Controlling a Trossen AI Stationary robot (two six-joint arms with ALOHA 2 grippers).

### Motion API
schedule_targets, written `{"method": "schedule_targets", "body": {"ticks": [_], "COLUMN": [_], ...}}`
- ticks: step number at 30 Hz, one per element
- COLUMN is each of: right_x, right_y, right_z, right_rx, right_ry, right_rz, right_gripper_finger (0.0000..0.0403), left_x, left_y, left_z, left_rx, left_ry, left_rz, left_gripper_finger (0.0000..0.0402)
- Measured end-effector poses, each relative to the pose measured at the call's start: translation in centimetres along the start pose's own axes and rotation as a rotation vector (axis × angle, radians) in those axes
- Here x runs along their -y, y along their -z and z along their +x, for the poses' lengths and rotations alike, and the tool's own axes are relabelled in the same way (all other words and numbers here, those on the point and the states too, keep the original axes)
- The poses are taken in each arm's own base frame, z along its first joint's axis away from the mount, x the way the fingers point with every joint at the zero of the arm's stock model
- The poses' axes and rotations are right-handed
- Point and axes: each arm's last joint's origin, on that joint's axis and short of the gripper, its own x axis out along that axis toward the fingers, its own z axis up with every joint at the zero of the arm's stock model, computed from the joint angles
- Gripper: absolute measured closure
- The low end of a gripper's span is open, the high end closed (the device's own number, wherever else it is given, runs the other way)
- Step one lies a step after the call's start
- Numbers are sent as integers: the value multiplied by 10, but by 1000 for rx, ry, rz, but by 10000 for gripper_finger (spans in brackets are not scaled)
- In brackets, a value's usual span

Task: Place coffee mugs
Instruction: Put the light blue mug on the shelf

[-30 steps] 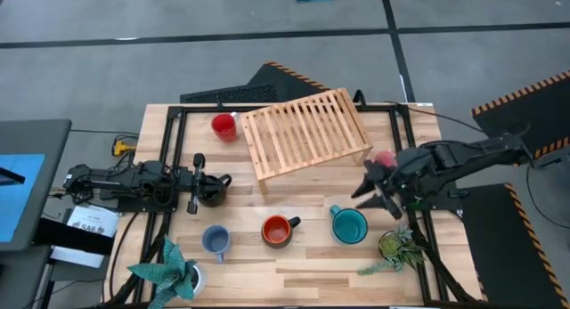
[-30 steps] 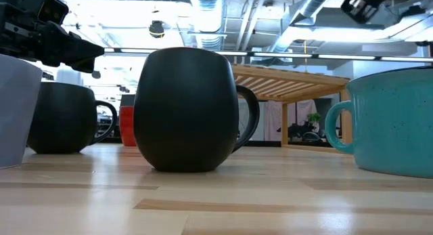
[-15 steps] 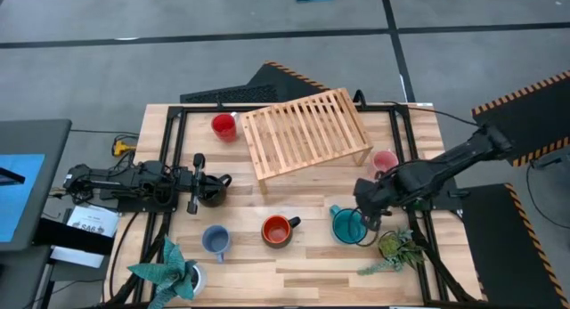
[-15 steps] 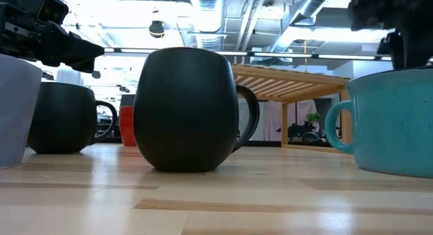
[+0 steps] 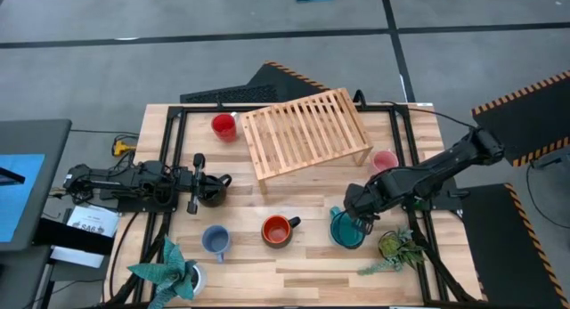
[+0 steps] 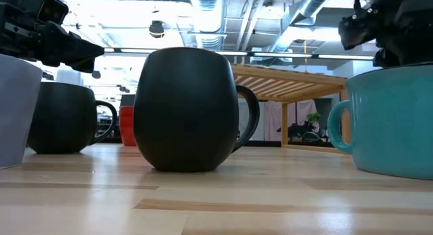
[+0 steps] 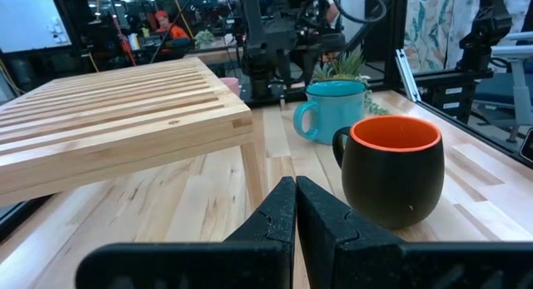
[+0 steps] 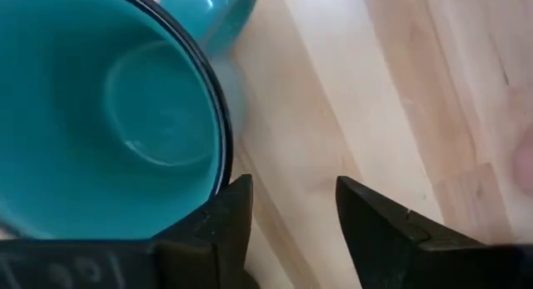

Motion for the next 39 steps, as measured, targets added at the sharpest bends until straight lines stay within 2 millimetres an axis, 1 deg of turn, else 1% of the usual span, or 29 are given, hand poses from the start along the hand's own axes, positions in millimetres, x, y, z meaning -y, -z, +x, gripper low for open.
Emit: {"method": "schedule_targets", "body": {"ticks": [4, 6, 8, 10, 12, 17, 25, 30, 34, 37, 39], "right_x": [-3, -5, -9, -14, -17, -26, -35, -40, -43, -43, -42], "right_y": [-3, -4, -3, -3, -2, -3, -10, -12, -13, -14, -14], "right_z": [-20, -32, -37, -38, -34, -18, 13, 31, 41, 44, 43], "right_rx": [41, 91, 148, 169, 157, 104, 19, -56, -81, -94, -97], "right_ry": [-44, -76, -97, -130, -124, -66, 34, 65, 85, 95, 84], "right_rz": [0, -7, -6, 0, 9, 19, 14, -25, -63, -92, -104], "right_gripper_finger": [211, 213, 215, 216, 216, 216, 216, 216, 218, 239, 272], "left_x": [0, 0, 0, 0, 0, 0, 0, 0, 0, 0, 0], "left_y": [0, 0, 0, 0, 0, 0, 0, 0, 0, 0, 0], "left_z": [0, 0, 0, 0, 0, 0, 0, 0, 0, 0, 0], "left_rx": [0, 0, 1, 0, 1, 1, 0, 0, 0, 1, 0], "left_ry": [1, 0, 0, 0, 0, 0, 0, 0, 0, 0, 0], "left_rz": [0, 0, 0, 0, 0, 0, 0, 0, 0, 0, 0], "left_gripper_finger": [401, 401, 401, 401, 401, 401, 401, 401, 401, 401, 401]}}
